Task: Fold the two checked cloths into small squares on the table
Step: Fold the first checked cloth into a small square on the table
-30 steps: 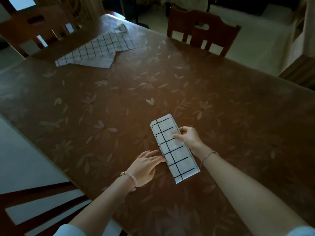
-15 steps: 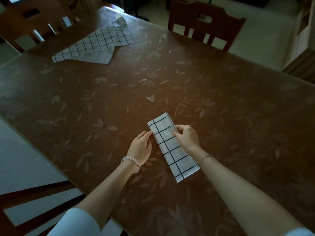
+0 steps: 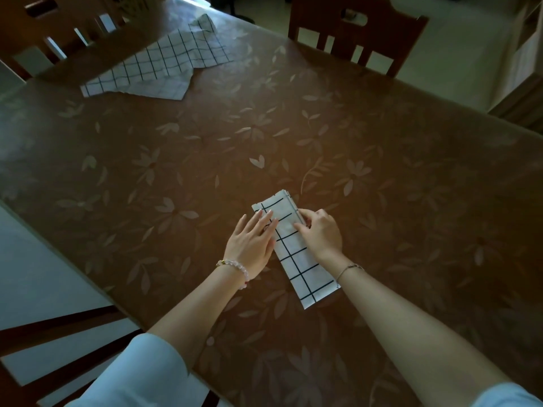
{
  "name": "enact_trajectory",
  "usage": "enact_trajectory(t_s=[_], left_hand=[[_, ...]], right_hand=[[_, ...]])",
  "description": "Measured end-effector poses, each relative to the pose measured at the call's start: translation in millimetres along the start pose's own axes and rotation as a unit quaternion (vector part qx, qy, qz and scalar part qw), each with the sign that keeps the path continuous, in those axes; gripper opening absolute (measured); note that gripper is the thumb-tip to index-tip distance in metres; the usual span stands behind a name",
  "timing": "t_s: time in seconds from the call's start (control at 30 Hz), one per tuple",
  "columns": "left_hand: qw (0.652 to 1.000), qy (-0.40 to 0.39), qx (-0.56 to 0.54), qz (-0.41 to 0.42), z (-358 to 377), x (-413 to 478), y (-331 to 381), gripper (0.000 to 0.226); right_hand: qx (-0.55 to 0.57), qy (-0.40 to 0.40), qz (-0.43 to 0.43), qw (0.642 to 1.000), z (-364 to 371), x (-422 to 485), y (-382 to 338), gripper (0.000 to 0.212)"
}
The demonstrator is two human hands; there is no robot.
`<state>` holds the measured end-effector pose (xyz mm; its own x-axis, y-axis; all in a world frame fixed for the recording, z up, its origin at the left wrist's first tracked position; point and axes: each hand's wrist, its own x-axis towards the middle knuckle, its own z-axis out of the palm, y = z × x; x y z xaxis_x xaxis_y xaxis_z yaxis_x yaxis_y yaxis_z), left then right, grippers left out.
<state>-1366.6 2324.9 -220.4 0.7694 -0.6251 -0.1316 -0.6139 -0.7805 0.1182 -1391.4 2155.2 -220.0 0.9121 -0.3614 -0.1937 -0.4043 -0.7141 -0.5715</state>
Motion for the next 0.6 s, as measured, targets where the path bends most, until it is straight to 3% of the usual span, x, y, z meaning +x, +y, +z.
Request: enact_trajectory(t_s=[0.13, 0.3, 0.37, 0.5, 0.6], left_hand=[[1.000, -0.027, 0.007, 0.000, 6, 2, -1, 0.064], [1.000, -0.029, -0.009, -0.004, 7, 1, -2, 0.068], [0.999, -0.034, -0.004, -0.006, 7, 1, -2, 0.068], [0.997, -0.077, 0.003, -0.012, 8, 3, -3, 0.070], [0.994, -0.104, 0.017, -0.011, 5, 4, -4, 0.082]], right_hand=[[-0.008, 0.052, -0.028, 0.998, -2, -8, 2, 0.050], [-0.062, 0.089, -0.194, 0.975, -4, -48, 15, 0.040], [-0.107, 0.048, -0.225, 0.967, -2, -66, 28, 0.043], [-0.201, -0.106, -0.202, 0.953, -4, -81, 61, 0.054], [-0.229, -0.123, -0.203, 0.944, -3, -81, 75, 0.058]])
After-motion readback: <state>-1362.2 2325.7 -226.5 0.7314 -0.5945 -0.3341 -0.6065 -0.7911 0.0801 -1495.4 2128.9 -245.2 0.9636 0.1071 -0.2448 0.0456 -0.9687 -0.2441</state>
